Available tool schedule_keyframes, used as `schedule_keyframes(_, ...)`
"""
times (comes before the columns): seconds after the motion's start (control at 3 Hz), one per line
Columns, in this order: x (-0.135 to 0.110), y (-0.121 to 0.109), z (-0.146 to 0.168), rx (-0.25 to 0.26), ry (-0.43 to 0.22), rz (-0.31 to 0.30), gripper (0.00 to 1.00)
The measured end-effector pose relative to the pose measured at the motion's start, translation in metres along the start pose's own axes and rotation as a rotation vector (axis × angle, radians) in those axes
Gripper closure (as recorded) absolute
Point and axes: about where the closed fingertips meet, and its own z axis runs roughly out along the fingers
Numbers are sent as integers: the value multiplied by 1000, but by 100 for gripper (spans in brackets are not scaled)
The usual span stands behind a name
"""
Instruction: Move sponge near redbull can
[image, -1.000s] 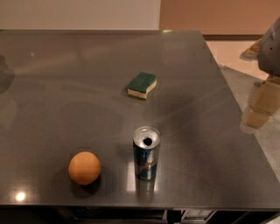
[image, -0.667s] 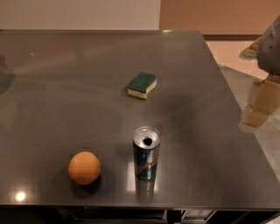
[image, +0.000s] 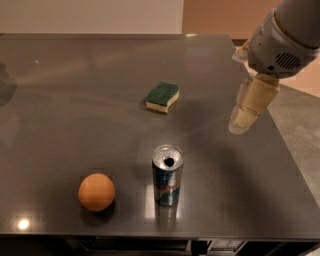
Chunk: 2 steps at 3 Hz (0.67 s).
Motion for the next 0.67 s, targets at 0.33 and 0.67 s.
schedule_keyframes(0.33,-36,-17,31,-27,-51,-21,0)
schedule_keyframes(0.67,-56,-35,61,-64,-80,-32,0)
